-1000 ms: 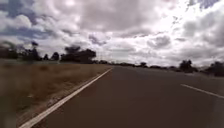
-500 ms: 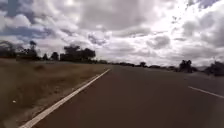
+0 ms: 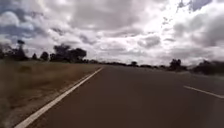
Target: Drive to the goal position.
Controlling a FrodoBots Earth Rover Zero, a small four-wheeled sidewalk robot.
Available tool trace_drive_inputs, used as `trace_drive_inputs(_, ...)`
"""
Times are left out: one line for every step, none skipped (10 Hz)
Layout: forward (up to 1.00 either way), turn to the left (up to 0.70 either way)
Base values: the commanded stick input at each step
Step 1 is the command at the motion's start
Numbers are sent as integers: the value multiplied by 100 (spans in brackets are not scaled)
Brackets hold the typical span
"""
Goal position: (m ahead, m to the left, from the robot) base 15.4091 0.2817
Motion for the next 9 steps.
trace_drive_inputs(70,0)
trace_drive_inputs(70,0)
trace_drive_inputs(70,0)
trace_drive_inputs(70,0)
trace_drive_inputs(70,0)
trace_drive_inputs(70,0)
trace_drive_inputs(70,0)
trace_drive_inputs(70,0)
trace_drive_inputs(70,0)
